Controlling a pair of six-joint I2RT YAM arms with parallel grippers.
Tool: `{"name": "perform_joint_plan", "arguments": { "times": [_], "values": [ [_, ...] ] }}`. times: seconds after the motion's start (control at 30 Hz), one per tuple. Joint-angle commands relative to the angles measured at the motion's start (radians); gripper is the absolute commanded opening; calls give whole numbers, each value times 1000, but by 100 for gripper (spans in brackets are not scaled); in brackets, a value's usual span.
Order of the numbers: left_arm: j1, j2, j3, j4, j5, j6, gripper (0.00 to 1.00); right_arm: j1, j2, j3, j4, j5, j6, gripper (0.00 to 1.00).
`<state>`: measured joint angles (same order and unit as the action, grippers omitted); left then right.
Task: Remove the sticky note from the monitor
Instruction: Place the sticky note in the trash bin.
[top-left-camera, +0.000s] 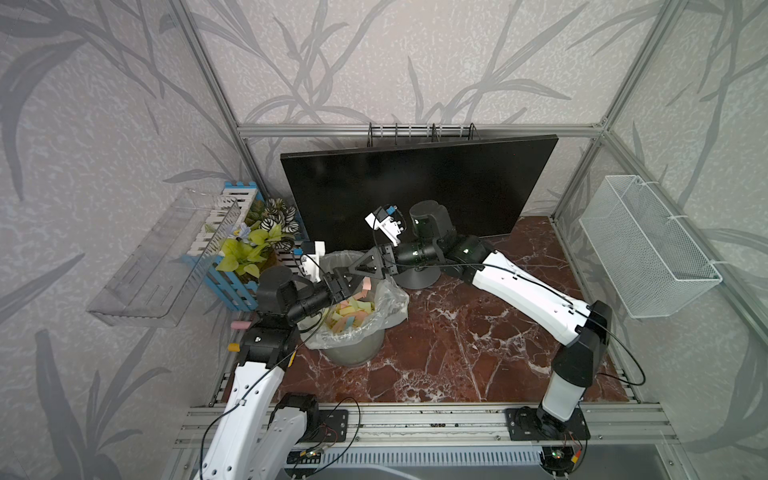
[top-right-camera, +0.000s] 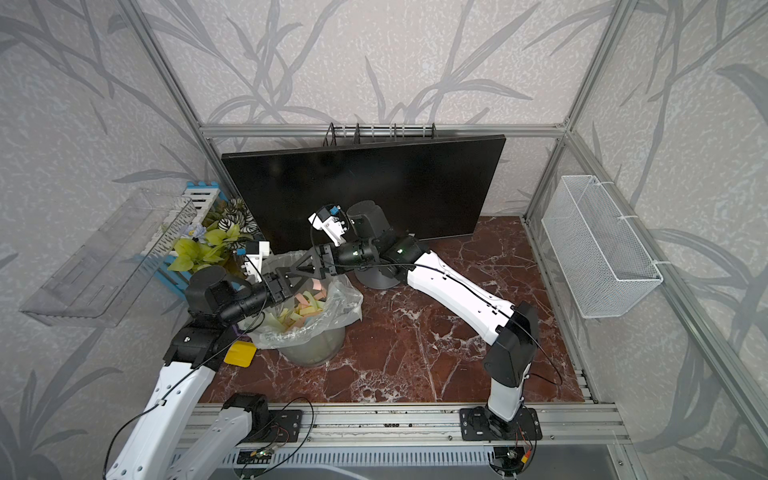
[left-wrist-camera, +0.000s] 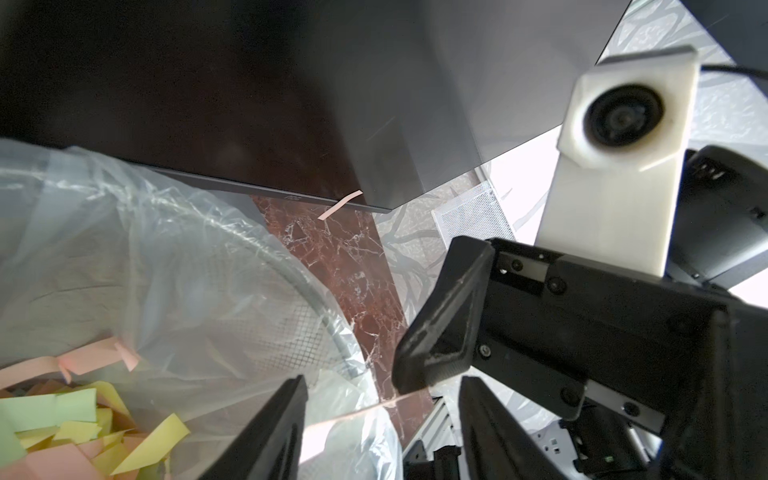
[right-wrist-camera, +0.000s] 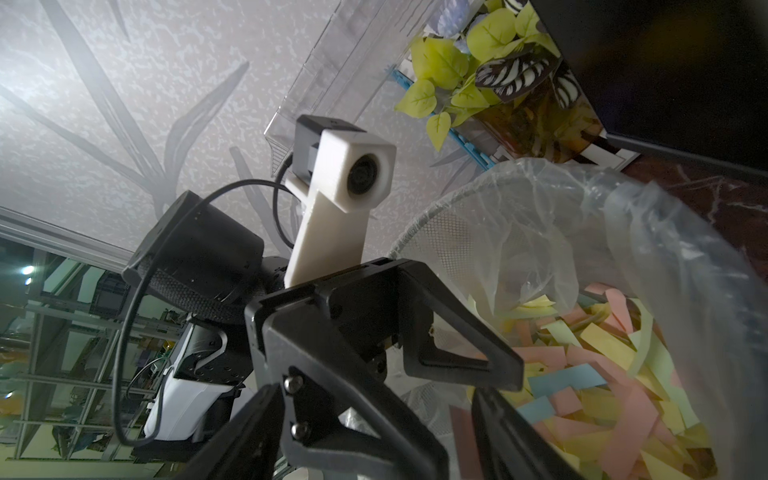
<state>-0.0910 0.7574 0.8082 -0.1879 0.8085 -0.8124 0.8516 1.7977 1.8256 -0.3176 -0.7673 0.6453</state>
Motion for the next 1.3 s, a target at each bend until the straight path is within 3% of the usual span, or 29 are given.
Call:
{"name": "perform_joint_plan", "arguments": {
  "times": [0.0,0.2,0.57,0.93,1.13,1.17,1.2,1.27],
  "values": [
    [-4,-16,-14,1,-5,23,50,5,10,6,34,-5,8,76],
    [-4,-22,-29,-1,-8,25,42,8,26,18,38,-6,14,75],
    [-4,-29,-51,-5,-25,32,0,9,49,43,25,8,6,75],
    [-4,-37,-20,-101,-114,86,0,-24,7,53,3,115,-33,75],
    [-4,-11,46,-205,-203,155,0,-66,-83,-39,45,174,-19,75],
    [-4,-2,63,-225,-217,168,8,-78,-114,-66,56,190,-15,75],
    [-4,2,74,-240,-231,176,28,-85,-139,-96,64,206,-12,75],
    [-4,11,96,-253,-246,187,52,-108,-197,-159,75,240,-11,75]
  ]
}}
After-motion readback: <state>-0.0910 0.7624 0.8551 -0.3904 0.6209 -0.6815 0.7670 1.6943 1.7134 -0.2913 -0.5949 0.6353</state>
